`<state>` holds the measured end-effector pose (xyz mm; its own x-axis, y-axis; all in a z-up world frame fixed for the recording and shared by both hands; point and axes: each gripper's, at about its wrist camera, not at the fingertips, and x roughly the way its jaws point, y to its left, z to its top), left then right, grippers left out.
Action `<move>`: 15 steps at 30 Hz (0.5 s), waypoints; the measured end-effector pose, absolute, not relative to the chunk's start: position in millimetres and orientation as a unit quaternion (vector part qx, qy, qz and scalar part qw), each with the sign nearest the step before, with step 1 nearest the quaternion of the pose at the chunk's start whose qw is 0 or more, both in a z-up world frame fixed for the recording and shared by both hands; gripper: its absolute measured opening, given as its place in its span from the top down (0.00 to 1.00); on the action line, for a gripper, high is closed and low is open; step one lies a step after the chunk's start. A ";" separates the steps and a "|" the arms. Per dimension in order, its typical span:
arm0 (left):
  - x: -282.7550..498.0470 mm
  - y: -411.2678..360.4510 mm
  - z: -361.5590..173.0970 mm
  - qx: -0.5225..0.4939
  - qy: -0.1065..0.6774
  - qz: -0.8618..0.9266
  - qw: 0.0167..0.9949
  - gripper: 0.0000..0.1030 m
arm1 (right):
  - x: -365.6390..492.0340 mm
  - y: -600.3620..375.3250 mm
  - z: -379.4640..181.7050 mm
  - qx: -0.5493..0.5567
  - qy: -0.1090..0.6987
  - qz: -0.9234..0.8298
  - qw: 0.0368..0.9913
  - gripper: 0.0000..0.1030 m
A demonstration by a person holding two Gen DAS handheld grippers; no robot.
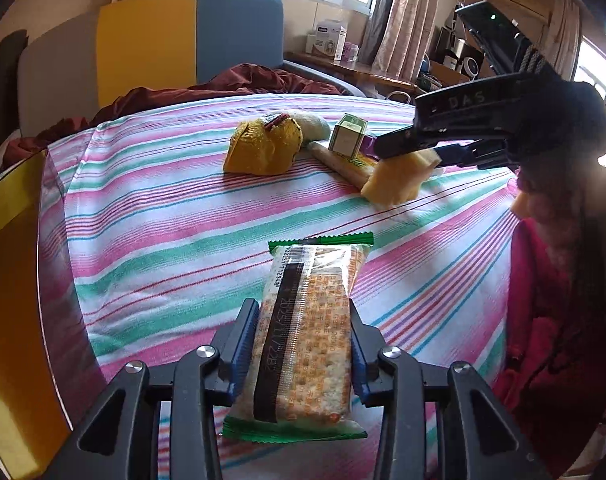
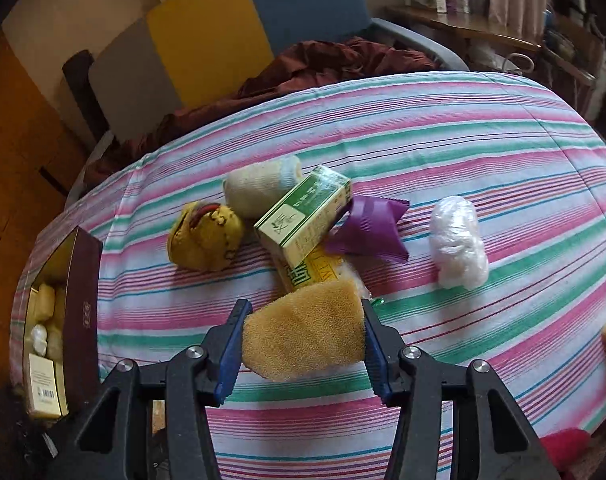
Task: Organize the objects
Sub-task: 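Carry the cracker packet over the gold tin with the left gripper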
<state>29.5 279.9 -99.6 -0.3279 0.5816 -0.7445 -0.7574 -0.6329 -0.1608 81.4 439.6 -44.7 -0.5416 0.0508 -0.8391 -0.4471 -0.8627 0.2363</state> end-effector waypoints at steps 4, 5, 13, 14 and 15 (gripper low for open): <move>36.0 275.2 -89.0 -0.402 0.098 0.806 0.423 0.62 | 79.6 443.3 -48.6 -0.457 0.217 0.850 0.146 0.49; 36.6 274.3 -86.5 -0.401 0.095 0.806 0.425 0.62 | 80.5 443.6 -48.4 -0.456 0.218 0.851 0.146 0.49; 38.2 251.4 -55.1 -0.387 0.059 0.817 0.423 0.62 | 73.7 419.5 -44.0 -0.460 0.195 0.862 0.086 0.49; 37.5 247.8 -52.7 -0.387 0.056 0.819 0.420 0.62 | 71.6 415.9 -46.9 -0.469 0.187 0.859 0.084 0.49; 36.4 244.4 -50.3 -0.386 0.053 0.821 0.417 0.62 | 70.2 413.4 -49.3 -0.474 0.182 0.857 0.084 0.49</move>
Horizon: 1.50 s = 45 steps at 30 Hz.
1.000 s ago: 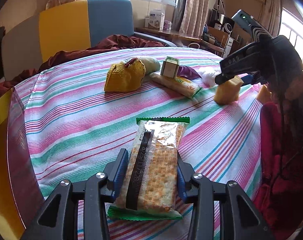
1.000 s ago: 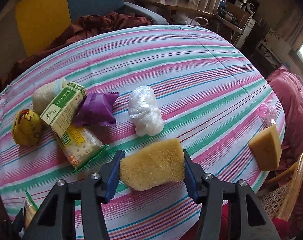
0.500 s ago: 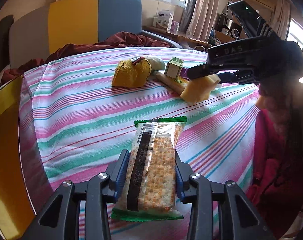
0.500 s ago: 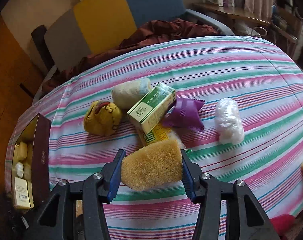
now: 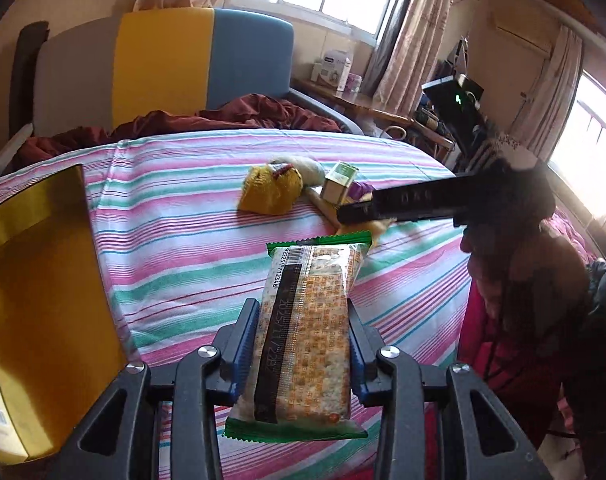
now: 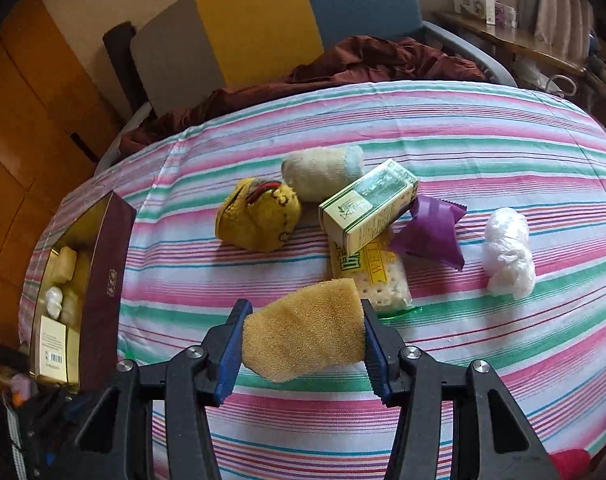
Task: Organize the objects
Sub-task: 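Carry the cracker packet over the gold tin with the left gripper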
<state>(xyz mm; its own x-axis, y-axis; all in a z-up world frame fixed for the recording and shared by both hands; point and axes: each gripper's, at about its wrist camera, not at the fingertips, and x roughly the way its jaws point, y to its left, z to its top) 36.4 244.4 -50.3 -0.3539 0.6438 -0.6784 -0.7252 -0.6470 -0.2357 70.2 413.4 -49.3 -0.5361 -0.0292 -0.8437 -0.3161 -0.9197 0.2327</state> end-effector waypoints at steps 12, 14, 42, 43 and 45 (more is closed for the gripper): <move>31.6 225.5 -54.1 -0.402 0.045 0.827 0.390 0.62 | 62.7 397.3 -59.8 -0.506 0.128 0.848 0.090 0.48; 35.9 226.6 -54.0 -0.400 0.051 0.825 0.395 0.62 | 62.2 394.5 -60.2 -0.507 0.116 0.849 0.093 0.48; -146.9 22.5 -57.1 -0.484 -0.101 0.858 0.140 0.62 | 62.0 392.1 -59.3 -0.506 0.093 0.852 0.095 0.46; -149.5 21.0 -62.8 -0.488 -0.096 0.858 0.129 0.62 | 62.0 392.2 -59.4 -0.506 0.093 0.852 0.094 0.46; -155.8 20.7 -75.6 -0.498 -0.088 0.854 0.123 0.62 | 62.0 392.1 -59.5 -0.506 0.093 0.853 0.094 0.46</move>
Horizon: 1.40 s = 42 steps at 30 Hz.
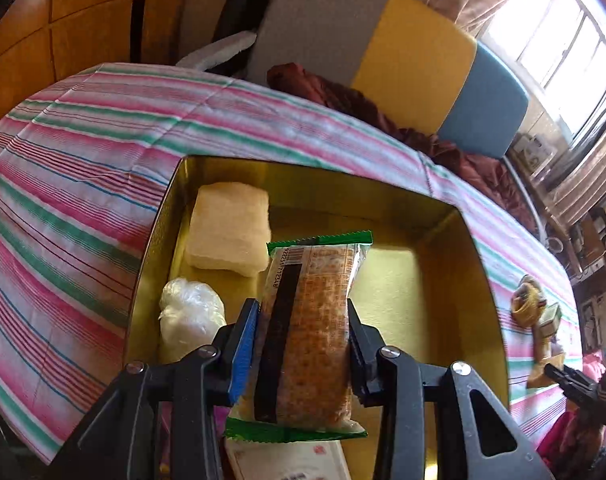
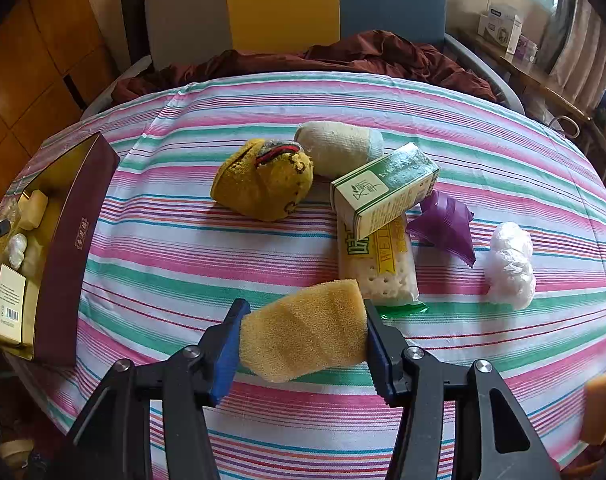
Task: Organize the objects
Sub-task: 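Carry the cracker packet over the gold tin with the left gripper, then lower the cracker packet into the tin and open the left gripper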
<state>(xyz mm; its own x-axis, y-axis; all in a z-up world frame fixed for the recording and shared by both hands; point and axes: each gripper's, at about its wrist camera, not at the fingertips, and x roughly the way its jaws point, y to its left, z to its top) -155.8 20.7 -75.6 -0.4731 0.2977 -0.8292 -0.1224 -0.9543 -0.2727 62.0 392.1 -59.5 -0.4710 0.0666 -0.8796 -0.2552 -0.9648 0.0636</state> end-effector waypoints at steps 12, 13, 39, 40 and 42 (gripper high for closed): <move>-140.9 5.8 -80.9 -0.487 -0.088 0.864 0.089 0.58 | 62.1 392.0 -59.9 -0.506 0.092 0.853 0.094 0.46; -136.8 3.9 -75.6 -0.478 -0.087 0.870 0.082 0.58 | 62.1 392.0 -59.9 -0.506 0.092 0.853 0.094 0.46; -26.1 -80.1 -38.5 -0.415 -0.117 0.902 0.040 0.58 | 62.7 357.6 -37.0 -0.473 0.063 0.874 0.095 0.47; -25.6 -77.5 -39.3 -0.415 -0.114 0.902 0.043 0.58 | 61.6 350.8 -31.7 -0.465 0.065 0.878 0.090 0.47; -24.2 -72.1 -39.9 -0.414 -0.104 0.903 0.049 0.58 | 57.4 334.2 -20.4 -0.451 0.068 0.887 0.071 0.47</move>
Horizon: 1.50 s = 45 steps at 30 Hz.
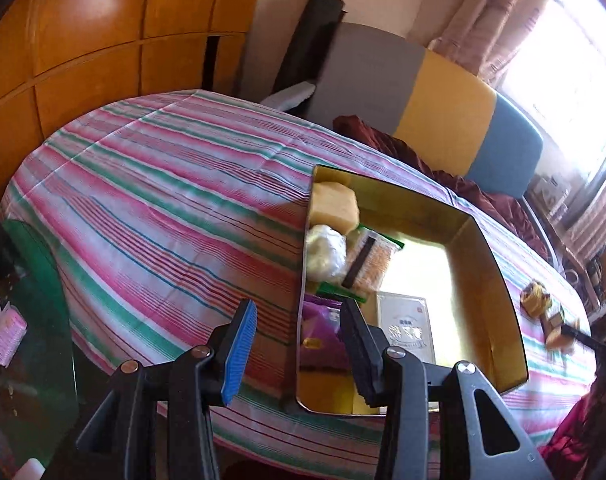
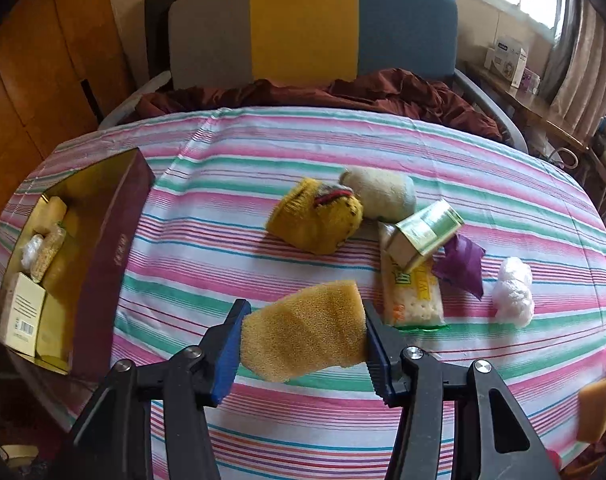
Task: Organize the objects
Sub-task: 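Lower the cracker packet into the tin and open the left gripper, then carry the yellow sponge into the tin and release it with the right gripper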
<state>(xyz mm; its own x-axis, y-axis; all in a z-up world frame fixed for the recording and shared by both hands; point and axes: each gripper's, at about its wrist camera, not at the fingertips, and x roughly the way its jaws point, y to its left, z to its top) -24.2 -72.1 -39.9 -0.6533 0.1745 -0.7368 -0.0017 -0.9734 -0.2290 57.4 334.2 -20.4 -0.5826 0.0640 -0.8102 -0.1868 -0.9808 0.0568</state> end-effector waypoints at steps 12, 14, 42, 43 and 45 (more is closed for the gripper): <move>-16.5 -50.6 -38.6 -0.403 -0.073 0.909 0.073 0.58 | 14.7 176.4 4.6 -0.402 0.056 0.910 -0.087 0.47; -16.9 -48.2 -40.9 -0.406 -0.072 0.908 0.076 0.58 | 6.0 157.3 -1.6 -0.406 0.052 0.907 -0.100 0.47; -21.4 -46.9 -56.4 -0.420 -0.066 0.901 0.081 0.57 | -78.4 62.9 -66.0 -0.485 0.094 0.850 -0.180 0.21; -21.3 -47.0 -56.3 -0.420 -0.065 0.901 0.081 0.57 | -76.4 63.3 -64.4 -0.482 0.100 0.851 -0.181 0.12; -21.3 -46.9 -55.7 -0.420 -0.064 0.902 0.078 0.57 | -73.0 65.5 -61.6 -0.477 0.107 0.854 -0.177 0.09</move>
<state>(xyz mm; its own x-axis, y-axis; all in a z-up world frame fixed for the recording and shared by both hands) -21.3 -46.9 -55.7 -0.6351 0.1948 -0.7475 -0.0878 -0.9796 -0.1806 -73.0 65.5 -61.6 -0.4815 -0.4055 -0.7770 0.2003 -0.9140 0.3528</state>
